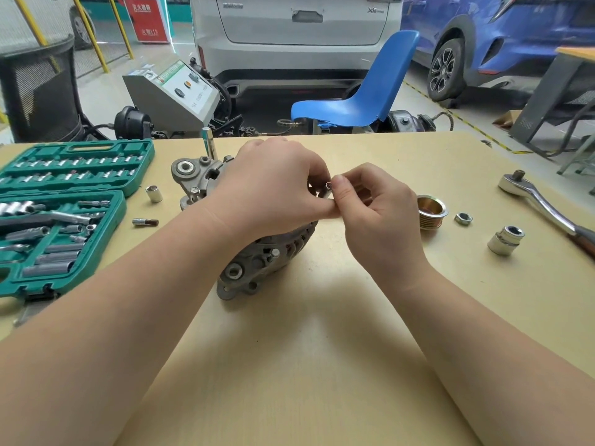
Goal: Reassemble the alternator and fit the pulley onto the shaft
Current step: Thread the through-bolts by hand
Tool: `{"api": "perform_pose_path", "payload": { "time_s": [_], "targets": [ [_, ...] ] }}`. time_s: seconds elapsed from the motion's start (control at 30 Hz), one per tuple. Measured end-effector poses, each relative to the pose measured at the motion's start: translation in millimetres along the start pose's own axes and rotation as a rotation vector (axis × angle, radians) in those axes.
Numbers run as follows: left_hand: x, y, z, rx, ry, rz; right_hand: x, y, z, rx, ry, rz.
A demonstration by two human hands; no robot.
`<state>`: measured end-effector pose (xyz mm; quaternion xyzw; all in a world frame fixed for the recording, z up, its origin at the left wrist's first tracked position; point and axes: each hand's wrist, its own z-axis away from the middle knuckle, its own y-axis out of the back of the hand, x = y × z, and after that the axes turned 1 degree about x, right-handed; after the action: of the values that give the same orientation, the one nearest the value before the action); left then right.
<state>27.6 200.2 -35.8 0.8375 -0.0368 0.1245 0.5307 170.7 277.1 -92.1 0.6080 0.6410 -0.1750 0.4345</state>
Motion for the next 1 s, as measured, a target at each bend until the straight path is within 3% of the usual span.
{"api": "perform_pose_path", "payload": {
  "time_s": [0.17,0.57,0.67,0.8,1.0],
  "targets": [
    [-0.6,-0.6,-0.5,0.067,0.025,0.038,1.1,-1.2,0.8,-0.017,-0.023,-0.014],
    [-2.2,5.5,-1.4,-0.050,0.018,0.084,-0.3,0.9,0.0,0.019,-0.004,-0.020],
    [-2.9,3.3,-0.2,-0.023,0.009,0.071,-1.9,0.4,-3.0,-0.026,-0.161,-0.145],
    [-1.8,0.6,-0.2,0.024,0.023,0.067,-1.6,1.1,-5.9,-0.172,-0.563,-0.448],
    [-2.2,4.9,-2.5,-0.001,0.047,0.101,-2.1,0.7,-7.1,-0.216,-0.642,-0.550]
  ]
}}
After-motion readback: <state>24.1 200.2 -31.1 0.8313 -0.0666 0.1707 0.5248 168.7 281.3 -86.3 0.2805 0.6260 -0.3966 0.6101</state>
